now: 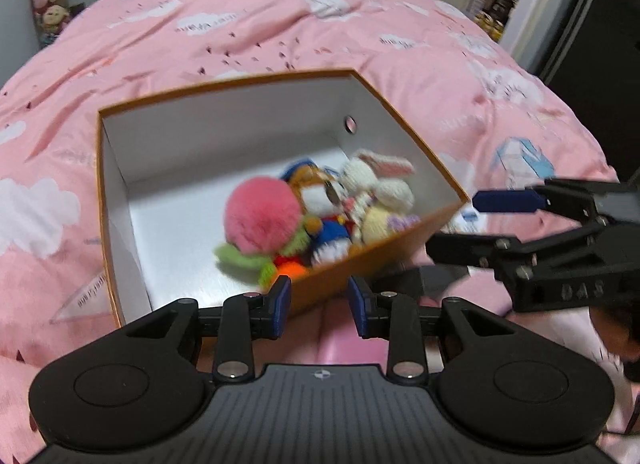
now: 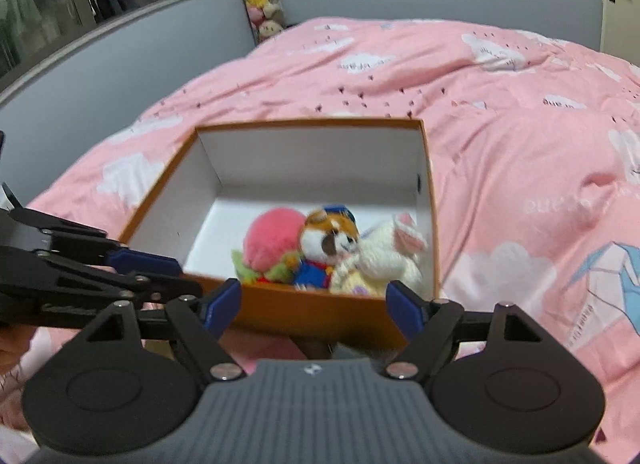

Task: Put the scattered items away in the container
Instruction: 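Withdraw both tools from the box toward the items beside it, then grasp the pink fabric pouch with right tool and lift it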

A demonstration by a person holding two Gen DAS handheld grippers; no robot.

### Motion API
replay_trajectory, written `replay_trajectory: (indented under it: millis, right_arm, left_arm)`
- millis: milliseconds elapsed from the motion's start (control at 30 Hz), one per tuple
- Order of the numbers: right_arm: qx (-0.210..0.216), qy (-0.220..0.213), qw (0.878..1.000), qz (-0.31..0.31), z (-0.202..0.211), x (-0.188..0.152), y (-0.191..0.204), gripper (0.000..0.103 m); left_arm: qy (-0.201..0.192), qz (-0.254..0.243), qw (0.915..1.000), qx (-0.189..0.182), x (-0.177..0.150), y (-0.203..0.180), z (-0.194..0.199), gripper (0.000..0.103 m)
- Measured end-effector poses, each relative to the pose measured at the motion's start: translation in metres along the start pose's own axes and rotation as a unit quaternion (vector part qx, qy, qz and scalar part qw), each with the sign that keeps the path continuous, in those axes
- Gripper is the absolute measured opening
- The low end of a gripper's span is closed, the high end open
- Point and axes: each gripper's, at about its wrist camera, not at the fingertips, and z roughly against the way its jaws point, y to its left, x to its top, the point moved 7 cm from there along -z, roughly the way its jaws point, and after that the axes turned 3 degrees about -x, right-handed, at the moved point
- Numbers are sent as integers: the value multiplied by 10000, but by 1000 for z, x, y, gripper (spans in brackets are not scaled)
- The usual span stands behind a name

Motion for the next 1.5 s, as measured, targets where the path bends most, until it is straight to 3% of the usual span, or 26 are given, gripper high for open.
replay_trajectory:
  millis: [200,267,333,567,933,1267,1500]
  right_arm:
    - [111,311,9994,-56,15,-23,0,80]
    - [378,440,9983,-98,23,-32,5,75]
    - [674,647,9955,-131,28,-43,11,58]
    - [1034,1219,9871,-15,24,-81,32,41]
    - [1427,1818,9727,199,16,-121,56,39]
    - [1671,1932,9664,306,20,-127,65,38]
    - [1602,1808,9693,463,28,-123,63,38]
  left_arm:
    - [23,-310,9990,-319,-29,-10,16,36]
    - [86,-374,9980,-503,-39,-14,19,36]
    - [202,-426,9970,-618,-48,-16,18,36]
    - [579,-591,9939,-723,-73,-23,12,36]
    - [1305,-584,9858,-876,-114,-33,7,33]
    - [1462,-700,9823,-935,-132,-44,16,30]
    - [1405,-703,9824,-1015,-121,-41,15,31]
